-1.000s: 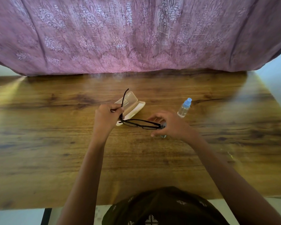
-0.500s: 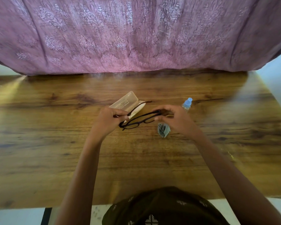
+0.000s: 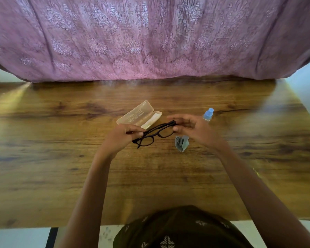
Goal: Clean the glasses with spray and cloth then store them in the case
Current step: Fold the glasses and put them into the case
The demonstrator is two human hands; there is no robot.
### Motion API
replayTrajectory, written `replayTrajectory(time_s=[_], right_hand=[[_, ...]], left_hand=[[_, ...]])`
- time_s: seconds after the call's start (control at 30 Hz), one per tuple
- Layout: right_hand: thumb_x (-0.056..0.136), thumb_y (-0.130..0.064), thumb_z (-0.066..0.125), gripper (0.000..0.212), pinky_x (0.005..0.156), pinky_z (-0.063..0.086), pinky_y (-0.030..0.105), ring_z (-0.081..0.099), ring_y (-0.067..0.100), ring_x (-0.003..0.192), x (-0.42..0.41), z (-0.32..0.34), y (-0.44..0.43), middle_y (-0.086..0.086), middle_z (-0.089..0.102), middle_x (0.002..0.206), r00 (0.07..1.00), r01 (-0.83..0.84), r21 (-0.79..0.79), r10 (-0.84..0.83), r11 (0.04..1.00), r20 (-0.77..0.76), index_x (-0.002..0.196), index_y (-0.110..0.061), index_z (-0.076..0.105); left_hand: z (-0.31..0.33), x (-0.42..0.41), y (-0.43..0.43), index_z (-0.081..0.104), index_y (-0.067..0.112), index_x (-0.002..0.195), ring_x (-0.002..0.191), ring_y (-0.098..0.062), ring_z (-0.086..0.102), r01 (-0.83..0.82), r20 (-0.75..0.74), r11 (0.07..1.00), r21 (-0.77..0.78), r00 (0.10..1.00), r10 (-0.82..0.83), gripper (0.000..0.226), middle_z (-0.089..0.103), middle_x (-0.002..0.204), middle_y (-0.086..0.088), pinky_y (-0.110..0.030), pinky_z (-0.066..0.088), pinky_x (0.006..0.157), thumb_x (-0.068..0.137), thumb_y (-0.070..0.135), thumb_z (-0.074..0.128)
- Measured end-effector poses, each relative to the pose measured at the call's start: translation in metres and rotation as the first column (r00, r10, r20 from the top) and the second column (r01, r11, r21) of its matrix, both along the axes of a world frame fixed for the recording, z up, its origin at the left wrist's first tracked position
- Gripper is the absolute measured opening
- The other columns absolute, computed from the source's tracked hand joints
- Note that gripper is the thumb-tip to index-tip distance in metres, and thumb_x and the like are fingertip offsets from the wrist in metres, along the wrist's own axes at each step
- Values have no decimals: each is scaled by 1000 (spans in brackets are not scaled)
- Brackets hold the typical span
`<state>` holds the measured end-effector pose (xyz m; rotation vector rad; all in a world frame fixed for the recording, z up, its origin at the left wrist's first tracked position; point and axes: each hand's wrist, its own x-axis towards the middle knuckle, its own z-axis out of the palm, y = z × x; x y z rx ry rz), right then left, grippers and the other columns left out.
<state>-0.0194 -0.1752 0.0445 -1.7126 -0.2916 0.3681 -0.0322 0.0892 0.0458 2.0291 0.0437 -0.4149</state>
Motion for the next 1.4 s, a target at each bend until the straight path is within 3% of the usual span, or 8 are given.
replayTrajectory(time_s=[0.1, 0.2, 0.3, 0.47, 0.63, 0.83, 1.2, 1.4], right_hand=[[85, -20, 70, 31, 83, 56, 23, 70, 15, 100, 0, 0, 1, 0, 73, 107, 1000, 11, 29, -11, 1000, -3, 116, -22, 70], [89, -14, 68, 24, 81, 56, 23, 70, 16, 97, 2, -1, 2, 0, 74, 104, 996, 84, 11, -84, 996, 16, 112, -20, 71], [91, -13, 67, 22, 82, 57, 25, 71, 17, 94, 4, -4, 1, 3, 74, 103, 982, 185, -9, -184, 983, 41, 112, -16, 70], [92, -13, 66, 20, 77, 56, 20, 71, 15, 91, 6, -3, -1, 3, 73, 101, 942, 336, 6, -336, 942, 23, 112, -14, 70], [91, -13, 68, 20, 76, 57, 20, 71, 13, 91, 8, -3, -3, 2, 74, 101, 912, 409, 8, -409, 912, 7, 110, -14, 71], [91, -13, 68, 18, 76, 59, 24, 72, 14, 92, 7, -5, -9, 3, 75, 99, 893, 451, 30, -450, 892, -15, 109, -12, 71], [93, -16, 65, 13, 71, 60, 28, 73, 15, 86, 10, -19, 8, 2, 76, 90, 849, 523, 52, -514, 851, -125, 105, -15, 69], [95, -17, 63, 17, 61, 55, 23, 63, 6, 68, 21, -31, 17, 0, 76, 90, 834, 524, -42, -522, 851, -178, 110, -13, 67]], left_hand=[[-7, -1, 2, 76, 31, 95, 98, -4, 63, -51, 7, 997, -65, 999, 51, 13, 73, 96, 14, -23, 46, 87, 88, 22, 69], [-16, -3, 3, 73, 25, 96, 93, -12, 67, -317, 110, 940, -127, 937, 331, 13, 72, 94, 7, -28, 53, 82, 84, 30, 73], [-28, -5, 3, 53, 15, 122, 106, -18, 62, -612, 154, 790, -36, 777, 610, 64, 62, 113, 3, -25, 50, 76, 73, 45, 80], [-44, 0, 5, 11, 13, 151, 126, -26, 51, -515, -45, 857, -8, 856, 514, 119, 50, 139, -9, -49, 46, 102, 65, 44, 87], [-47, 8, 0, 42, 18, 137, 110, -21, 60, -517, -45, 847, -125, 856, 516, 64, 60, 124, -3, -43, 52, 96, 85, 44, 70], [-59, 39, 2, 61, 7, 118, 96, -19, 63, -592, 155, 795, 132, 804, 573, 26, 68, 114, -7, -32, 52, 79, 96, 20, 57], [-60, 72, -18, 69, 10, 105, 79, -14, 64, -408, 438, 899, 157, 845, 307, 17, 72, 91, -5, -24, 50, 72, 93, 20, 63], [-60, 75, -29, 68, 11, 110, 74, -7, 60, -363, 470, 921, 140, 843, 261, 20, 71, 93, -3, 0, 40, 57, 95, 20, 60]])
